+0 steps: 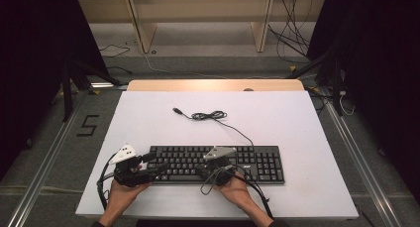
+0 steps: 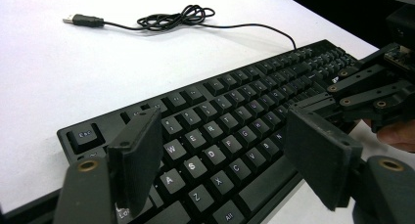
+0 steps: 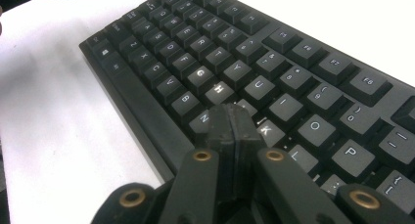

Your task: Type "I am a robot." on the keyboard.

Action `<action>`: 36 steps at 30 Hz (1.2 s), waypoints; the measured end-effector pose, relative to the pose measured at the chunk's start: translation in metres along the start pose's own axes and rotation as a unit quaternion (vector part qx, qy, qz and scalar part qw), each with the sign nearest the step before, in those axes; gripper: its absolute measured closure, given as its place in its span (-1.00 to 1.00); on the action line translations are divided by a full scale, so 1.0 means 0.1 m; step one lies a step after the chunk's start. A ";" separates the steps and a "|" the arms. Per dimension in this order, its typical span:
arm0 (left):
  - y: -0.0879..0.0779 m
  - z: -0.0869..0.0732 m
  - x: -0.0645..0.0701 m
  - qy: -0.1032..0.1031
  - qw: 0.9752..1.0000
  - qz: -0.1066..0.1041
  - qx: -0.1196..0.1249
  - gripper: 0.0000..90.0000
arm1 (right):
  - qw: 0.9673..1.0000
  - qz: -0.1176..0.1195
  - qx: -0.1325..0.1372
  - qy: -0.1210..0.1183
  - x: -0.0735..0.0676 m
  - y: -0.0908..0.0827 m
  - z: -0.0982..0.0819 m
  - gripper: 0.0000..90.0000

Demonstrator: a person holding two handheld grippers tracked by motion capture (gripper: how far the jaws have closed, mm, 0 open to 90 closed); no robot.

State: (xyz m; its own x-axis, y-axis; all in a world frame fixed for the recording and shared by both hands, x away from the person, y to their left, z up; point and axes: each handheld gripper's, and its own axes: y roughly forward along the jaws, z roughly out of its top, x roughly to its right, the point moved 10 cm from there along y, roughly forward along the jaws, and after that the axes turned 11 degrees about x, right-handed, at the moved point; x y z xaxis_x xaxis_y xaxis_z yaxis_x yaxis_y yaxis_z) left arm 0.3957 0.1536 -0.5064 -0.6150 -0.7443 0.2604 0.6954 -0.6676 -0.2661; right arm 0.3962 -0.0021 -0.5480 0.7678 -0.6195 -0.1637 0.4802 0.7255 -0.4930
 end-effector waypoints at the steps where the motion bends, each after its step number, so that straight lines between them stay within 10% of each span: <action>1: 0.00 0.00 0.00 0.000 1.000 0.000 0.000 -0.33 | 1.000 0.000 0.000 0.000 0.00 0.00 0.00 1.00; 15: 0.00 0.00 -0.02 0.000 1.000 0.002 -0.001 -0.33 | 1.000 -0.003 0.001 -0.005 0.00 0.01 -0.02 0.95; 25: -0.01 0.00 -0.03 -0.002 1.000 0.006 0.001 -0.33 | 0.998 0.021 0.056 0.026 -0.03 -0.16 0.18 0.29; 36: -0.01 0.00 -0.05 -0.002 1.000 0.008 0.001 -0.34 | 0.997 0.029 0.058 0.029 -0.09 -0.24 0.22 -0.15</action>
State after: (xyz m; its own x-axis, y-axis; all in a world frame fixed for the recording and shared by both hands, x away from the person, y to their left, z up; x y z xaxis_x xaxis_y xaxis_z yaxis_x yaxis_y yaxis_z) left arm 0.3981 0.1577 -0.5072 -0.6030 -0.7543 0.2596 0.7052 -0.6561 -0.2685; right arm 0.3871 -0.0075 -0.5163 0.7717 -0.5892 -0.2396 0.4841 0.7884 -0.3795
